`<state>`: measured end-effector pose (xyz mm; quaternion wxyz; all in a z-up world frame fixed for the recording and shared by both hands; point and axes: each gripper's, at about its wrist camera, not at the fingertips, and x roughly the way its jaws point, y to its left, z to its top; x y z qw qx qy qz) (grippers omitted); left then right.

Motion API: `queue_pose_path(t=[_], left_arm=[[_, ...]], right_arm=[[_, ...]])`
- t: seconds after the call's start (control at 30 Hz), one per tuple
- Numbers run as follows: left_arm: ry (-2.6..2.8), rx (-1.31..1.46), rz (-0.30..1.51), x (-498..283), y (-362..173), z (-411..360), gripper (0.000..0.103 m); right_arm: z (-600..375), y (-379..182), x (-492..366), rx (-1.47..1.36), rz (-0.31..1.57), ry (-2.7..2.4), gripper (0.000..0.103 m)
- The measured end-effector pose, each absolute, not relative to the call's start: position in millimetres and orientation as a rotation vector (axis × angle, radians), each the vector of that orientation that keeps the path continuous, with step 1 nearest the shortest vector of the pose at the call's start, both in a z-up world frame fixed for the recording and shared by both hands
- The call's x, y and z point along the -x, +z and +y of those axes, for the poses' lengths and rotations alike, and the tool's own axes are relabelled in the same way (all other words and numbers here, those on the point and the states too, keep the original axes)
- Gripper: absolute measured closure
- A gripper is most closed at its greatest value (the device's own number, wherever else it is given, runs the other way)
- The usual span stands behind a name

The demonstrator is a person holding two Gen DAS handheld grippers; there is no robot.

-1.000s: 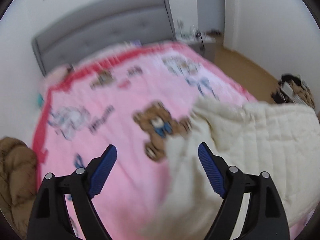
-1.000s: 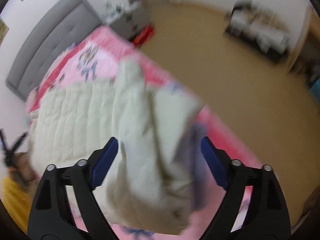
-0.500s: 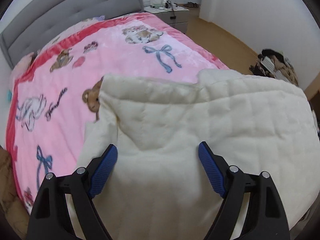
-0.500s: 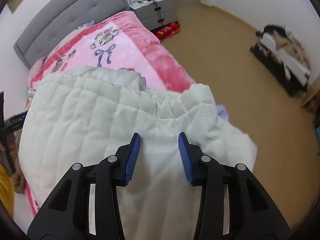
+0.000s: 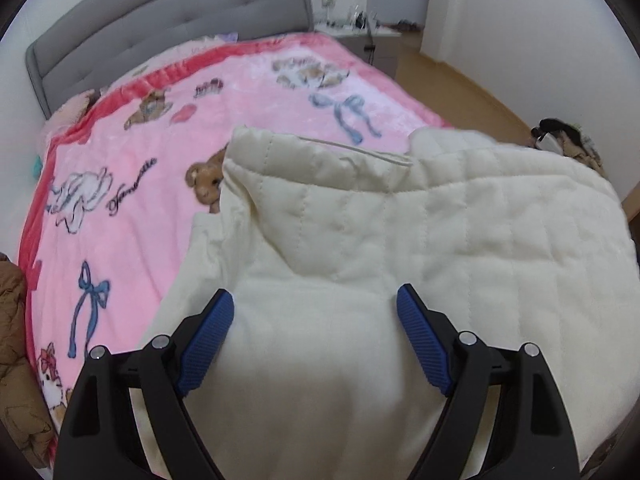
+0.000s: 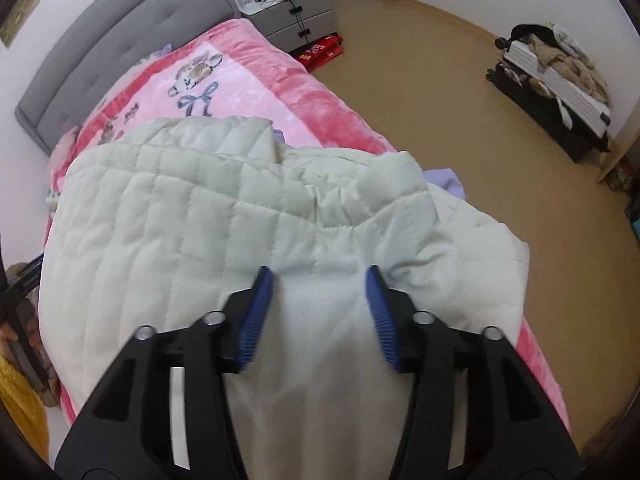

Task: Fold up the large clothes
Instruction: 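Withdraw both open grippers from the stacked jacket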

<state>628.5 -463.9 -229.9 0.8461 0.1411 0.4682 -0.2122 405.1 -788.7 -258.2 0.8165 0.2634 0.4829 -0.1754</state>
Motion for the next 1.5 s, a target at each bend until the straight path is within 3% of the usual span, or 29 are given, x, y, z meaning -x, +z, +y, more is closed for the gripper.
queue_pose_path(t=[0.03, 0.2, 0.33, 0.43, 0.57, 0.73, 1.5], left_arm=[[-0.46, -0.278, 0.972, -623.2, -224.1, -462.2, 0.021], [-0.498, -0.218, 0.962, -600.5, -195.8, -462.0, 0.019], [-0.538, -0.19, 0.857, -568.6, -156.3, -463.4, 0.007], [-0.538, -0.251, 0.78, -544.5, -132.9, -470.5, 0.005], [-0.491, -0.334, 0.701, -505.0, -105.0, -478.6, 0.005], [-0.493, -0.245, 0.687, -468.3, -83.6, -474.6, 0.005], [-0.544, -0.288, 0.715, -397.4, -83.1, -475.0, 0.005]], right_arm=[[-787.2, -251.2, -402.4, -0.57, 1.009, -0.384, 0.038], [-758.9, -217.0, -393.8, -0.555, 0.909, -0.374, 0.028], [-722.2, -182.4, -387.3, -0.436, 0.854, -0.383, 0.014], [-697.8, -152.5, -373.1, -0.369, 0.769, -0.413, 0.008], [-664.2, -114.6, -348.4, -0.216, 0.646, -0.489, 0.008], [-656.2, -93.7, -321.4, -0.24, 0.663, -0.501, 0.008], [-631.2, -97.8, -277.5, -0.258, 0.751, -0.466, 0.008]])
